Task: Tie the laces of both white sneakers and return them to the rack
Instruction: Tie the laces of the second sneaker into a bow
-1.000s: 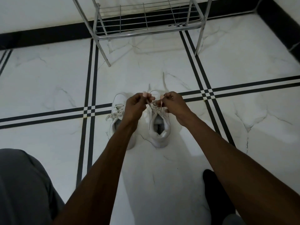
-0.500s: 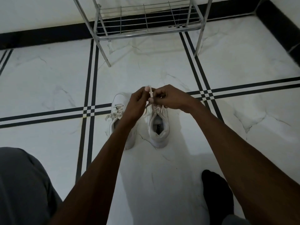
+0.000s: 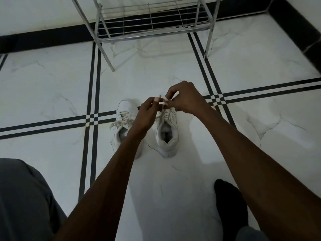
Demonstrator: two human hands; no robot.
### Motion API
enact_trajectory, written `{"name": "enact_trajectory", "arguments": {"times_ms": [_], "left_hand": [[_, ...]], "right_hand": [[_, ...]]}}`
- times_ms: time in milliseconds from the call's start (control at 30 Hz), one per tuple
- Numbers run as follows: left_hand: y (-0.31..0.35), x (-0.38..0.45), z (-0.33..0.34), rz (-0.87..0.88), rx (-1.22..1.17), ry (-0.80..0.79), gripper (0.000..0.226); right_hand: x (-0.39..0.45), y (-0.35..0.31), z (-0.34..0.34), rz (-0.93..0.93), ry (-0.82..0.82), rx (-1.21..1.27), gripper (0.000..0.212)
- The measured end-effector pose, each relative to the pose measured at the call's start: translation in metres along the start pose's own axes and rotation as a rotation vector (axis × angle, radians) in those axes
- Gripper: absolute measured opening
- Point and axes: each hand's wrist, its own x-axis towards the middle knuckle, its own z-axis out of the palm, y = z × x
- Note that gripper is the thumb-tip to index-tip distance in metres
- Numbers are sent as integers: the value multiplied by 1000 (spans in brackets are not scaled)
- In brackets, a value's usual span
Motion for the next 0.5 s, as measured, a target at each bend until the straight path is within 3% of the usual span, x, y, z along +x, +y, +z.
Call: {"name": "enact_trajectory", "arguments": {"times_ms": [200, 300, 500], "left_hand": [[-17, 5, -13, 14, 396, 124, 39], [-13, 3, -22, -7, 575, 209, 20], [-13, 2, -43, -37, 682, 382, 24]], "right_hand": [[-3, 5, 1, 156, 9, 263, 12], [-6, 8, 0, 209, -28, 393, 10], [-8, 21, 0, 398, -47, 575, 21]]}}
